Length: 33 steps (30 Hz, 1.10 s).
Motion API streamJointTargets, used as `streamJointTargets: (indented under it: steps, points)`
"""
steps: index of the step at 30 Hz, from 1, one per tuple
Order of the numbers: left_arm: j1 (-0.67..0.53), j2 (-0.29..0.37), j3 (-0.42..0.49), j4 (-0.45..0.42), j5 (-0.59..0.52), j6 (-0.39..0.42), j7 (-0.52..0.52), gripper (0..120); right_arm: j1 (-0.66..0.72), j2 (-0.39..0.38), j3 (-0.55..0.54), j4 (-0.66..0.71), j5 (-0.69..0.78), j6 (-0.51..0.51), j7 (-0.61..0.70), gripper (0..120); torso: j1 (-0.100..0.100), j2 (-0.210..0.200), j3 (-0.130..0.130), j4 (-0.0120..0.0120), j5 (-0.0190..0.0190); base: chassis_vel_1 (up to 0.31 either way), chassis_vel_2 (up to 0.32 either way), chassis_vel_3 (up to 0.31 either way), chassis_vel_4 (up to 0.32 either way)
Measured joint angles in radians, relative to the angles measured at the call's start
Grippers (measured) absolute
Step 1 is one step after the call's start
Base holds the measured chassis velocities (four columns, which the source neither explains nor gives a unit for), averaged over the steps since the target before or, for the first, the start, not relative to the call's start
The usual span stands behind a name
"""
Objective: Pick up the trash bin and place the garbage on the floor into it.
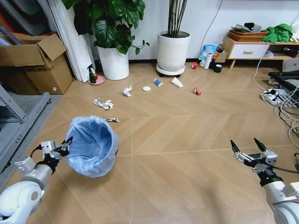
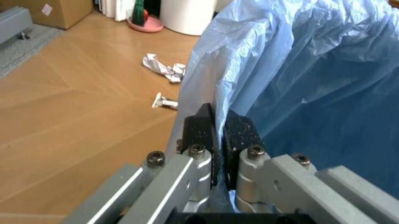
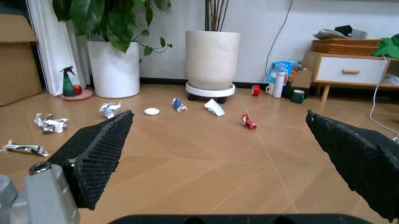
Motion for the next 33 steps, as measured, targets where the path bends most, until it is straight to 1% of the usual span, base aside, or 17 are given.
streamJointTargets:
  steps: [14, 20, 22, 23, 24, 27, 28, 33]
  points:
    - [0.007, -0.009, 0.002, -0.004, 0.004, 0.001, 0.000, 0, -0.002, -0.002, 0.001, -0.001, 0.004, 0.003, -0.008, 100, 0.000, 0.000, 0.000, -0.0001, 0.0002, -0.067, 0.162, 0.069, -0.161]
    - [0.009, -0.011, 0.001, -0.004, 0.005, 0.001, 0.001, 0, -0.002, -0.006, 0.002, -0.001, 0.006, 0.004, -0.012, 100, 0.000, 0.000, 0.000, -0.0001, 0.0003, -0.085, 0.247, 0.076, -0.224]
    - [0.009, -0.011, 0.001, -0.004, 0.005, 0.001, 0.001, 0, -0.002, -0.006, 0.002, -0.001, 0.006, 0.005, -0.012, 100, 0.000, 0.000, 0.000, -0.0003, -0.0003, -0.061, 0.249, 0.083, -0.266]
    - [0.009, -0.011, 0.001, -0.004, 0.005, 0.001, 0.001, 0, -0.001, -0.006, 0.002, -0.001, 0.006, 0.005, -0.013, 100, 0.000, 0.000, 0.000, 0.0003, 0.0007, -0.061, 0.248, 0.084, -0.262]
    - [0.008, -0.011, 0.001, -0.004, 0.004, 0.001, 0.001, 0, -0.001, -0.006, 0.003, -0.001, 0.006, 0.006, -0.013, 100, 0.000, 0.000, 0.000, -0.0002, -0.0001, -0.076, 0.248, 0.084, -0.258]
    - [0.008, -0.012, 0.001, -0.004, 0.004, 0.001, 0.001, 0, -0.001, -0.007, 0.003, -0.001, 0.006, 0.008, -0.015, 100, 0.000, 0.000, 0.000, -0.0002, 0.0004, -0.090, 0.239, 0.084, -0.245]
    - [0.008, -0.013, 0.001, -0.003, 0.004, 0.001, 0.001, 0, -0.002, -0.007, 0.003, -0.001, 0.005, 0.009, -0.016, 100, 0.000, 0.000, 0.000, 0.0000, -0.0002, -0.073, 0.230, 0.083, -0.238]
    - [0.007, -0.013, 0.001, 0.000, 0.004, 0.000, 0.001, 0, -0.002, -0.007, 0.003, 0.000, 0.005, 0.010, -0.016, 100, 0.000, 0.000, 0.000, -0.0001, 0.0004, -0.066, 0.241, 0.071, -0.235]
